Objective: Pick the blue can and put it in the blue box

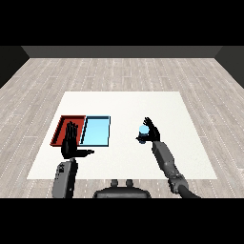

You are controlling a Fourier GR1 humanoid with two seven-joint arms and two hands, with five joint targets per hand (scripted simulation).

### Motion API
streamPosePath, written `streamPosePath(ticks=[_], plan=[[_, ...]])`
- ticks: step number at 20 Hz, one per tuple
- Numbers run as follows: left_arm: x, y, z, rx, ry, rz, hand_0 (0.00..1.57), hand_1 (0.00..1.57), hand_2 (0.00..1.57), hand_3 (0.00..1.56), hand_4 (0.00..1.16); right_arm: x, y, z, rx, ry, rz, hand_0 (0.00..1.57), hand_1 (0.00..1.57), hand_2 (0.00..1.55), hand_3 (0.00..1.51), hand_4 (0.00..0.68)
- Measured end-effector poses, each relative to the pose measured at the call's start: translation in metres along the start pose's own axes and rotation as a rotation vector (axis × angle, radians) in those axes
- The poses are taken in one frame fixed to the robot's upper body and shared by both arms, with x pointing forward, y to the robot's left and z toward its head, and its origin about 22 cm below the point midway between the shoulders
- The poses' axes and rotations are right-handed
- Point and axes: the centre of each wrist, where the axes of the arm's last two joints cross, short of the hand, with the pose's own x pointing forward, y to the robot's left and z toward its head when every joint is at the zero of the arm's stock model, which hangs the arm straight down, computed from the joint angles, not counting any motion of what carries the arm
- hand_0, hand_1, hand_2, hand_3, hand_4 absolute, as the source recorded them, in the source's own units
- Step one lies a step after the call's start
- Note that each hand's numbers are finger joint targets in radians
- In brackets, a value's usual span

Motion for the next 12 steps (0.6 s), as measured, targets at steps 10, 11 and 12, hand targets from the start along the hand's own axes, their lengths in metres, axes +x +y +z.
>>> streamPosePath(ticks=[10, 11, 12], plan=[[0.0, 0.001, 0.002, -0.007, -0.002, 0.006, 0.0, 0.0, 0.0, 0.0, 0.0, 0.006, 0.005, -0.005, -0.048, 0.043, 0.132, 1.56, 1.56, 1.49, 1.44, 0.677], [0.001, -0.001, 0.007, -0.009, 0.0, 0.008, 0.0, 0.0, 0.0, 0.0, 0.0, 0.006, 0.005, -0.003, -0.049, 0.042, 0.136, 1.55, 1.55, 1.48, 1.43, 0.672], [-0.002, 0.0, 0.009, -0.009, 0.002, 0.009, 0.0, 0.0, 0.0, 0.0, 0.0, 0.012, 0.003, -0.005, -0.046, 0.04, 0.14, 1.54, 1.54, 1.47, 1.42, 0.662]])
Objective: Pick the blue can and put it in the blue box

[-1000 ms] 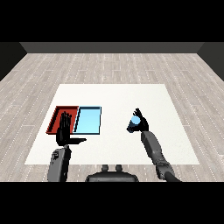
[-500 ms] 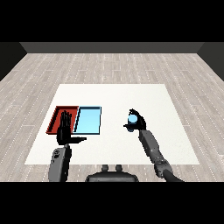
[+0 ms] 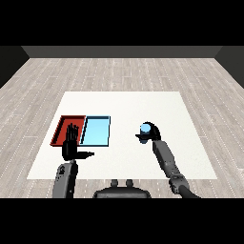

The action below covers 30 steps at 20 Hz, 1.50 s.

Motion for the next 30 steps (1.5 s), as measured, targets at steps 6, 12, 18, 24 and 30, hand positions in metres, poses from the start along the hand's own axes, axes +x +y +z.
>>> streamPosePath(ticks=[6, 12, 18, 24, 30], plan=[[0.002, -0.008, 0.0, -0.024, 0.022, -0.01, 0.0, 0.0, 0.0, 0.0, 0.0, 0.01, 0.008, 0.0, 0.009, -0.071, 0.019, 1.49, 1.49, 1.45, 1.41, 0.653], [-0.014, -0.03, -0.005, -0.071, 0.072, -0.011, 0.0, 0.0, 0.0, 0.0, 0.0, 0.037, 0.011, -0.007, 0.032, -0.147, 0.036, 1.49, 1.49, 1.45, 1.4, 0.648], [-0.02, -0.054, -0.01, -0.123, 0.128, 0.029, 0.0, 0.0, 0.0, 0.0, 0.0, 0.064, 0.016, -0.015, 0.096, -0.256, 0.033, 1.43, 1.43, 1.45, 1.42, 0.661], [-0.028, -0.065, -0.015, -0.155, 0.167, 0.041, 0.0, 0.0, 0.0, 0.0, 0.0, 0.081, 0.037, -0.01, 0.121, -0.307, 0.029, 1.43, 1.43, 1.44, 1.41, 0.654], [-0.031, -0.085, -0.029, -0.181, 0.184, 0.044, 0.0, 0.0, 0.0, 0.0, 0.0, 0.086, 0.083, -0.001, 0.133, -0.325, 0.031, 1.43, 1.43, 1.43, 1.41, 0.654]])
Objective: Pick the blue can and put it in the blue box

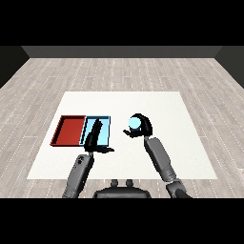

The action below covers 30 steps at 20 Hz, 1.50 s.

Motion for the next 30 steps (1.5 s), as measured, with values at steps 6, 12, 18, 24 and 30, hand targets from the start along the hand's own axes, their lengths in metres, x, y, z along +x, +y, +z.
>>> streamPosePath(ticks=[6, 12, 18, 24, 30], plan=[[-0.008, -0.022, -0.011, -0.03, 0.021, -0.015, 0.0, 0.0, 0.0, 0.0, 0.0, 0.004, 0.023, 0.004, 0.008, 0.001, 0.0, 1.42, 1.42, 1.44, 1.41, 0.661], [-0.021, -0.034, -0.016, -0.04, 0.059, -0.011, 0.0, 0.0, 0.0, 0.0, 0.0, 0.006, 0.029, 0.009, 0.029, -0.011, -0.009, 1.4, 1.4, 1.45, 1.41, 0.662], [-0.032, -0.048, -0.026, -0.046, 0.106, -0.014, 0.0, 0.0, 0.0, 0.0, 0.0, 0.011, 0.032, 0.01, 0.045, -0.023, -0.012, 1.4, 1.4, 1.44, 1.41, 0.675], [-0.041, -0.061, -0.027, -0.054, 0.13, -0.015, 0.0, 0.0, 0.0, 0.0, 0.0, 0.013, 0.04, 0.012, 0.077, -0.043, -0.023, 1.4, 1.4, 1.46, 1.42, 0.681], [-0.043, -0.062, -0.029, -0.067, 0.145, -0.007, 0.0, 0.0, 0.0, 0.0, 0.0, 0.011, 0.054, 0.009, 0.104, -0.045, -0.017, 1.4, 1.4, 1.43, 1.39, 0.654]])
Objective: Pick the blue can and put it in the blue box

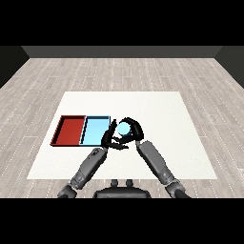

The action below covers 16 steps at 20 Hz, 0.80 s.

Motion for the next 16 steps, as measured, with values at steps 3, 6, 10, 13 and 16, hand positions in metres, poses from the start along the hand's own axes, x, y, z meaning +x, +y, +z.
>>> streamPosePath(ticks=[3, 6, 10, 13, 16], plan=[[0.001, -0.005, 0.003, -0.011, -0.001, 0.002, 0.0, 0.0, 0.0, 0.0, 0.0, 0.003, -0.001, -0.005, 0.011, -0.001, 0.003, 1.41, 1.41, 1.43, 1.39, 0.651], [0.001, -0.006, -0.005, -0.02, -0.006, -0.001, 0.0, 0.0, 0.0, 0.0, 0.0, 0.002, 0.006, -0.002, 0.017, 0.004, 0.004, 1.43, 1.43, 1.43, 1.39, 0.63], [0.001, -0.011, -0.006, -0.024, -0.008, -0.006, 0.0, 0.0, 0.0, 0.0, 0.0, 0.004, 0.014, -0.002, 0.032, 0.004, -0.006, 1.42, 1.42, 1.44, 1.4, 0.626], [-0.001, -0.013, -0.001, -0.026, -0.016, 0.006, 0.0, 0.0, 0.0, 0.0, 0.0, 0.003, 0.024, -0.007, 0.046, 0.004, 0.008, 1.39, 1.39, 1.44, 1.39, 0.62], [-0.003, -0.013, -0.004, -0.034, -0.031, -0.005, 0.0, 0.0, 0.0, 0.0, 0.28, 0.0, 0.035, -0.006, 0.06, 0.002, 0.015, 1.25, 1.25, 1.41, 1.4, 0.613]])
